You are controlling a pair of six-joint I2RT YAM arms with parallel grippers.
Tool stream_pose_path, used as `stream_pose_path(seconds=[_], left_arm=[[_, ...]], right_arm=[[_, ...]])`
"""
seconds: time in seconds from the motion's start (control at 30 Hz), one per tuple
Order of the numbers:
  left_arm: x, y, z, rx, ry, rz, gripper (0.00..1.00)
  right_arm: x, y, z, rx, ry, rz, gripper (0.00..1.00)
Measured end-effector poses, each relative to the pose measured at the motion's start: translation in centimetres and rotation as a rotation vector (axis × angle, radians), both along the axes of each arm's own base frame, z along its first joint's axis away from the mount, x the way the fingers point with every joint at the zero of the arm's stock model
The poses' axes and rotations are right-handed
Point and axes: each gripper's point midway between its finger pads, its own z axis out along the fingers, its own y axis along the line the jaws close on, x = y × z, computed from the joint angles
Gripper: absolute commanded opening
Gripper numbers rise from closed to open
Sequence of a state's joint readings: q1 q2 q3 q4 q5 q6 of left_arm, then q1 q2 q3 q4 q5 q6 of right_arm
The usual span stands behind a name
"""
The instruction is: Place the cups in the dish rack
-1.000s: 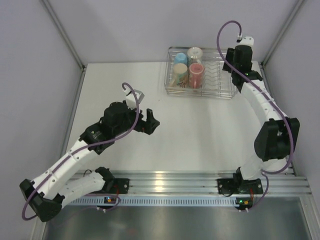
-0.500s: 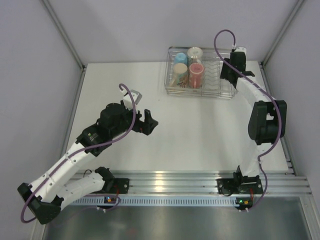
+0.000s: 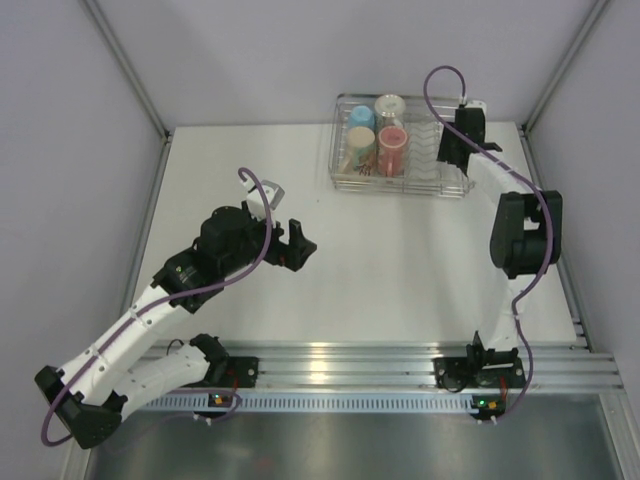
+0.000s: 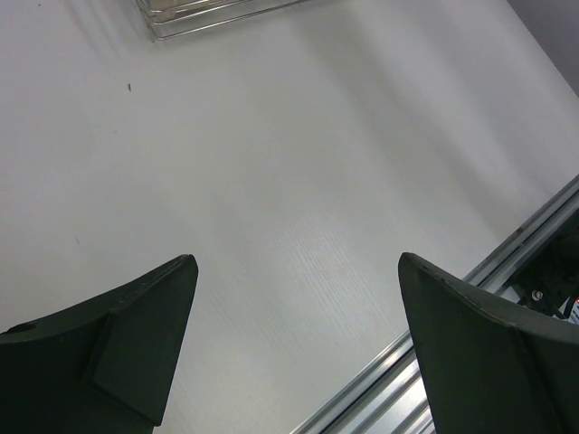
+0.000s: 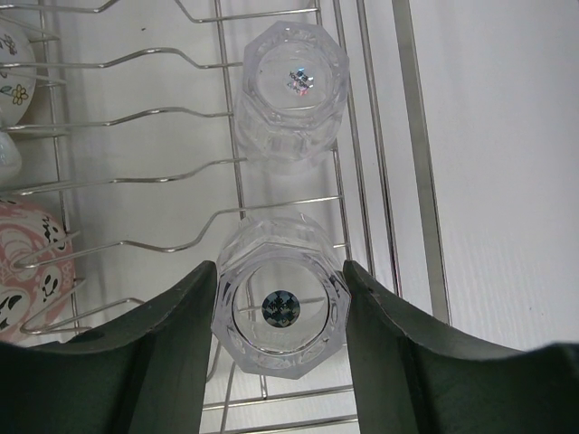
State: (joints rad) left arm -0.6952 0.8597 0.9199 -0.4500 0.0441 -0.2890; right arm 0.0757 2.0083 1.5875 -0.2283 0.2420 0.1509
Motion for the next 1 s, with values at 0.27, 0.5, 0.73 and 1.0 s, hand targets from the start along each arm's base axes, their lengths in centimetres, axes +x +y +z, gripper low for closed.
stream_pose_path(seconds=[0.27,0.5,0.73,1.0], left_arm=[[0.0,0.0,0.0,0.000,0.000,0.000,0.98],[0.0,0.0,0.0,0.000,0.000,0.000,0.98],[0.0,0.0,0.0,0.000,0.000,0.000,0.98],[0.0,0.0,0.0,0.001,0.001,0.000,0.98]], right_arm=[[0.3,-0.1,-0.7,0.001,0.013,-0.014,0.31],[0.1,-0.7,-1.2,-0.017,0.026,-0.038,0.45],[0.1,-0.8,-1.9,-0.020,0.045,-0.040,0.62],[0.7,-0.9,-1.0,-0.019,0.040,-0.041,0.75]])
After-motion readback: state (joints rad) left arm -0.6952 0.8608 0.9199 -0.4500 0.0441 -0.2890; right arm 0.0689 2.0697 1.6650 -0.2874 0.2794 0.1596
